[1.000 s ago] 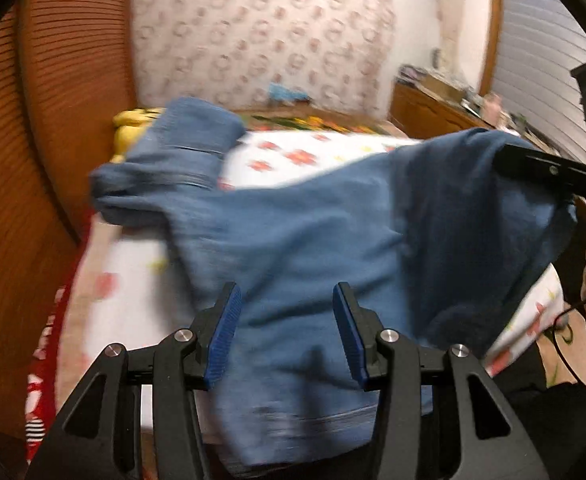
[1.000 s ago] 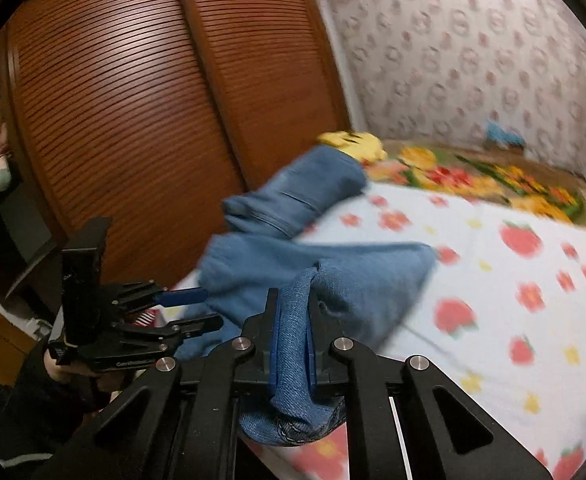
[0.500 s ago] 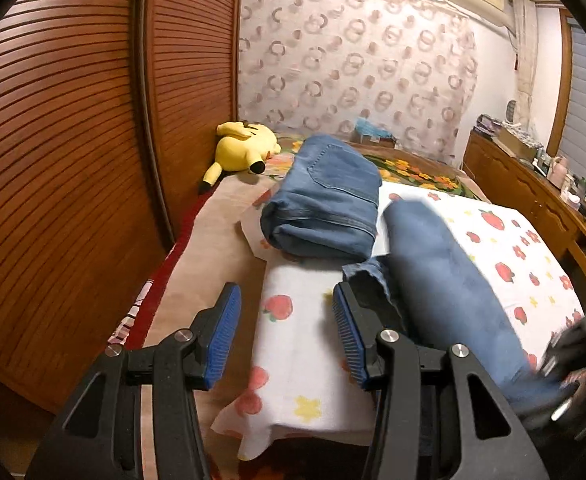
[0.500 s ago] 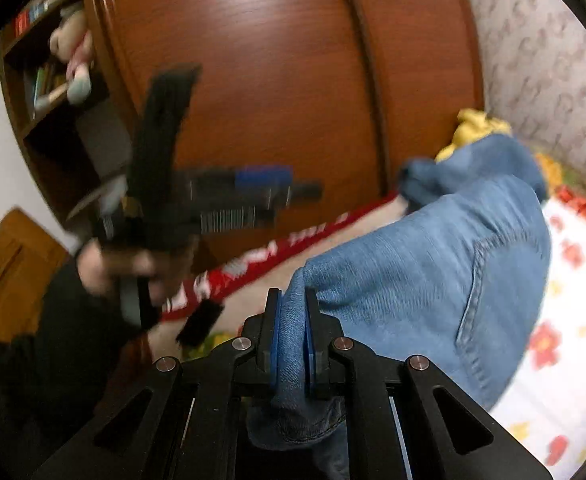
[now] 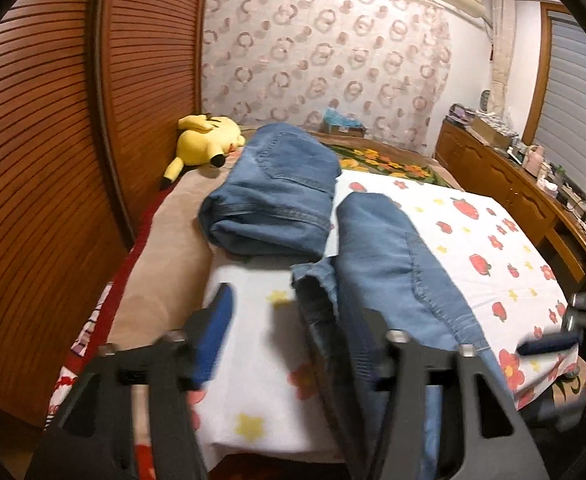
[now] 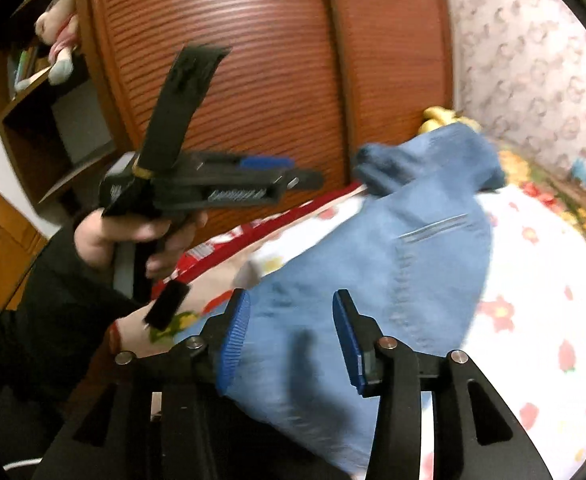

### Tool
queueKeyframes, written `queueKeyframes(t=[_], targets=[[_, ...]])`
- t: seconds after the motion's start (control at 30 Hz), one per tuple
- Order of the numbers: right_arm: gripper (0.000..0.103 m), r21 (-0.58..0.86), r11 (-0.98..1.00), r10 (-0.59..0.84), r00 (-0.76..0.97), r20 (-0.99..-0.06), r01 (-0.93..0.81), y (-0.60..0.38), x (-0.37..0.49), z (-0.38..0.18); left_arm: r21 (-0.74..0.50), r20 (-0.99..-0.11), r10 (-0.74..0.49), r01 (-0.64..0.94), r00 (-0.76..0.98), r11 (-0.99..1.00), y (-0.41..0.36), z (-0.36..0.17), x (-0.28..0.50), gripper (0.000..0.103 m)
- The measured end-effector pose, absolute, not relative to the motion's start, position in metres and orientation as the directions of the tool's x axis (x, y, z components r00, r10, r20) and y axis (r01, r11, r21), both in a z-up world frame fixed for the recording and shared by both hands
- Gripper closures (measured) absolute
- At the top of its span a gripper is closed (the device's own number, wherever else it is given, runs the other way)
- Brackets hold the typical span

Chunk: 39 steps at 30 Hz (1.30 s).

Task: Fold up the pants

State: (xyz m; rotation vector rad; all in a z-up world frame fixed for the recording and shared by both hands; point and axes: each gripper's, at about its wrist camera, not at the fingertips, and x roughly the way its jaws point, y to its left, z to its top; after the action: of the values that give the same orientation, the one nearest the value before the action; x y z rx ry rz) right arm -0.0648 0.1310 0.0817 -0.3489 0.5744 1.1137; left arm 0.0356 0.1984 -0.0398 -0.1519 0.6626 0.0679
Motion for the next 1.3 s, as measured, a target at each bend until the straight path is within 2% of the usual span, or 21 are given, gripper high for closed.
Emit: queueKeyframes(t=[0.07, 0.17, 0.43, 0.63, 0.67, 0.7, 0.73, 0.8, 0.83, 0.87, 0.93, 1.0, 1.2, 1.3], targets=[[0.054, 0.010, 0.460, 0.723, 0.368, -0.584, -0.888, 0.123, -0.051, 0.083, -0.130, -0.610, -0.005, -0.094, 0.793, 0.987, 0.194, -0.040, 0.042, 0.026], [0.051, -0.009, 0.524, 0.689, 0.430, -0.584, -0.852, 0.120, -0.029, 0.077, -0.156, -0.624, -0.045, -0.068, 0.780, 0.986, 0.189, -0.046, 0.056, 0.026], [0.046, 0.045, 0.596, 0.628, 0.431, -0.648, -0.802, 0.157, 0.047, 0.033, -0.161, -0.708, -0.082, -0.047, 0.702, 0.986, 0.185, -0.089, 0.094, 0.026], [0.034, 0.181, 0.568, 0.668, 0.322, -0.671, -0.803, 0.177, 0.094, 0.012, -0.311, -0.701, -0.208, -0.030, 0.682, 0.950, 0.201, -0.108, 0.103, 0.026], [0.034, 0.216, 0.556, 0.680, 0.290, -0.673, -0.802, 0.173, 0.105, 0.011, -0.345, -0.699, -0.234, -0.031, 0.676, 0.938, 0.203, -0.112, 0.104, 0.029], [0.034, 0.259, 0.540, 0.697, 0.253, -0.670, -0.800, 0.177, 0.112, 0.006, -0.377, -0.691, -0.262, -0.026, 0.674, 0.926, 0.203, -0.114, 0.105, 0.038], [0.034, 0.293, 0.528, 0.710, 0.225, -0.667, -0.797, 0.178, 0.118, 0.002, -0.404, -0.680, -0.291, -0.013, 0.673, 0.915, 0.202, -0.116, 0.105, 0.042], [0.034, 0.352, 0.506, 0.733, 0.177, -0.657, -0.788, 0.180, 0.129, -0.005, -0.408, -0.675, -0.297, -0.007, 0.675, 0.913, 0.197, -0.114, 0.105, 0.049], [0.036, 0.362, 0.497, 0.737, 0.164, -0.656, -0.789, 0.184, 0.131, -0.005, -0.408, -0.672, -0.300, 0.000, 0.677, 0.913, 0.195, -0.113, 0.104, 0.054], [0.040, 0.366, 0.488, 0.740, 0.154, -0.655, -0.792, 0.187, 0.135, -0.006, -0.421, -0.665, -0.313, 0.006, 0.678, 0.907, 0.193, -0.110, 0.102, 0.063], [0.068, 0.364, 0.457, 0.753, 0.136, -0.644, -0.811, 0.189, 0.137, 0.000, -0.419, -0.663, -0.312, 0.008, 0.680, 0.908, 0.191, -0.104, 0.098, 0.074], [0.077, 0.357, 0.420, 0.773, 0.123, -0.623, -0.834, 0.193, 0.139, 0.013, -0.415, -0.648, -0.312, 0.022, 0.695, 0.910, 0.189, -0.091, 0.091, 0.083], [0.080, 0.265, 0.313, 0.820, 0.119, -0.560, -0.912, 0.224, 0.121, 0.082, -0.407, -0.548, -0.283, 0.045, 0.787, 0.913, 0.200, -0.023, 0.069, 0.084], [0.080, 0.205, 0.260, 0.850, 0.123, -0.512, -0.944, 0.237, 0.124, 0.121, -0.355, -0.488, -0.233, 0.052, 0.841, 0.933, 0.215, 0.020, 0.067, 0.084]])
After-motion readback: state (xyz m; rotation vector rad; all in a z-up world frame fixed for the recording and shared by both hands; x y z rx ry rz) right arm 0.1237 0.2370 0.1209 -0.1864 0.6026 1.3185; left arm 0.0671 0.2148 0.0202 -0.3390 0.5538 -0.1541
